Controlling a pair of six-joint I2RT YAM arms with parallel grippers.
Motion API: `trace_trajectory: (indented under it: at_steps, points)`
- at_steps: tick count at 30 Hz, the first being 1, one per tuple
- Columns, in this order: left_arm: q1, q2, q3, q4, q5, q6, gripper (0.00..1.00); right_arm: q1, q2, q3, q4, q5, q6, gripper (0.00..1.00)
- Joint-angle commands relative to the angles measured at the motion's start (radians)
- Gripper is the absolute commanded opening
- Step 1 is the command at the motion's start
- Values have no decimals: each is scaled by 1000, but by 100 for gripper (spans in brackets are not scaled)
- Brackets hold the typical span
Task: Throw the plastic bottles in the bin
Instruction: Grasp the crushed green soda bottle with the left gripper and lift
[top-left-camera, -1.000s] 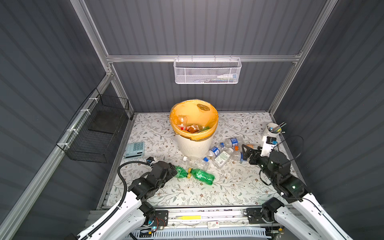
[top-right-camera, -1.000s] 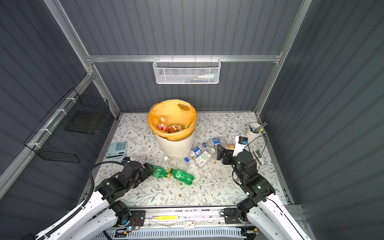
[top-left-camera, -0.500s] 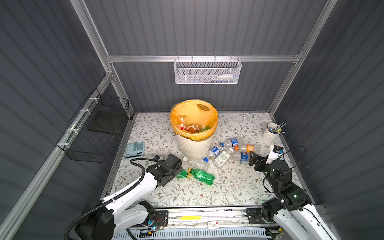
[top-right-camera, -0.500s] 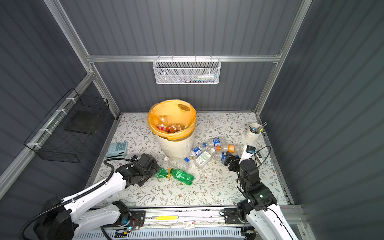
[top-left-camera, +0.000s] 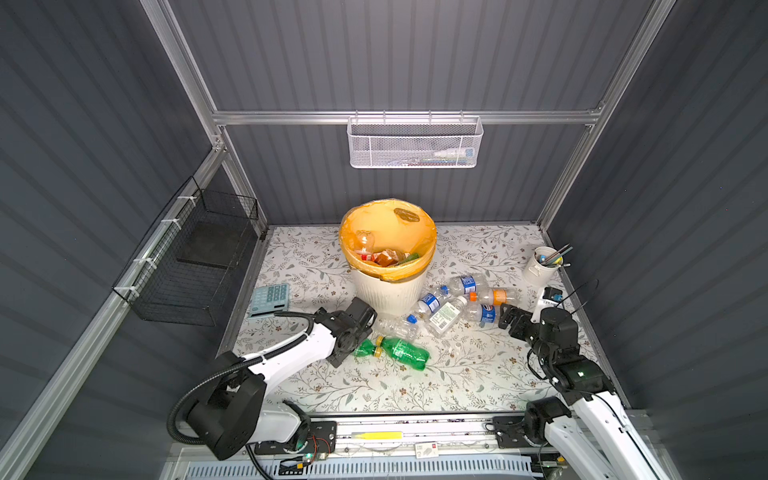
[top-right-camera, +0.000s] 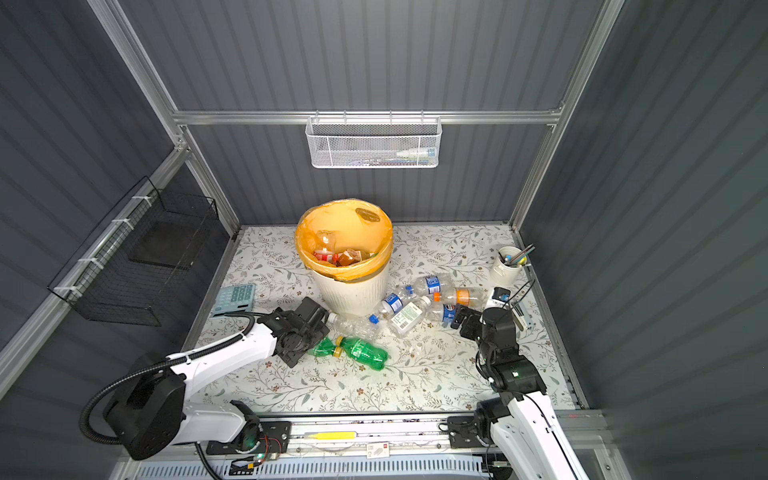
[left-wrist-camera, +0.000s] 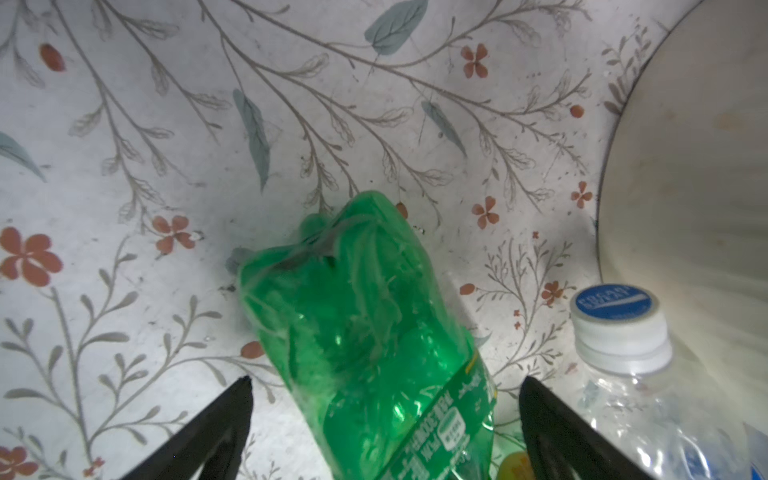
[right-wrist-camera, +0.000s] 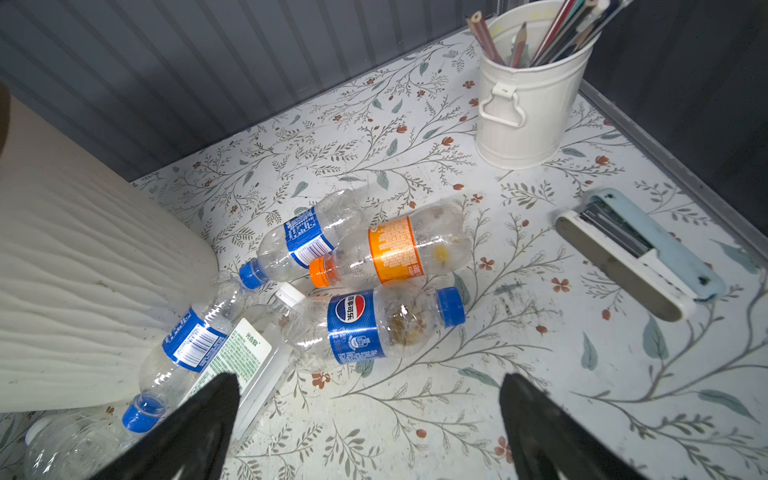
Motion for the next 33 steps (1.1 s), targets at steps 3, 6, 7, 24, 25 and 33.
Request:
trace_trajectory:
  at_steps: [3, 6, 7, 24, 25, 33]
  points:
    - [-5, 58, 50, -52, -22, -39, 100, -40, 35, 36, -33, -67, -10, 99]
    - [-2, 78, 41, -51, -11, -52, 100, -60, 50, 36, -37, -86, -9, 99]
    - [0, 87, 36, -57, -8, -53, 100, -67, 53, 36, -39, -89, -8, 99]
    - [123, 96, 4, 13, -18, 180, 70, -122, 70, 38, -72, -126, -1, 99]
    - [136, 97, 5, 20, -16, 210, 70, -122, 61, 36, -77, -117, 3, 99]
    - [217, 132, 64, 27, 39, 513, 76, -123, -14, -5, -75, -79, 36, 99]
